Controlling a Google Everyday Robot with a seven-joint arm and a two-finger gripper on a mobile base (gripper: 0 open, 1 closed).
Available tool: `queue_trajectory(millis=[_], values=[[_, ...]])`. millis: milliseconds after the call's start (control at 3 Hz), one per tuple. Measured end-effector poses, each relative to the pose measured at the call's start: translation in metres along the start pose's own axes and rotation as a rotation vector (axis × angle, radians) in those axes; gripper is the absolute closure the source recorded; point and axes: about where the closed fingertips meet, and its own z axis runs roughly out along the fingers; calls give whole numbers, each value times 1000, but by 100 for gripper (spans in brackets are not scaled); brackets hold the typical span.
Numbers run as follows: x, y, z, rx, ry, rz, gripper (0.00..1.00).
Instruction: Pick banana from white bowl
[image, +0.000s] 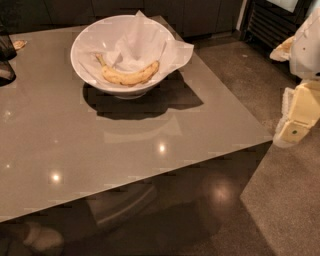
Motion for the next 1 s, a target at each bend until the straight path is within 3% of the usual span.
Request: queue_trajectory(millis=[333, 1000], values=[[-1, -1, -1, 5, 0, -2, 0], [-50, -45, -3, 3, 18, -106, 0]])
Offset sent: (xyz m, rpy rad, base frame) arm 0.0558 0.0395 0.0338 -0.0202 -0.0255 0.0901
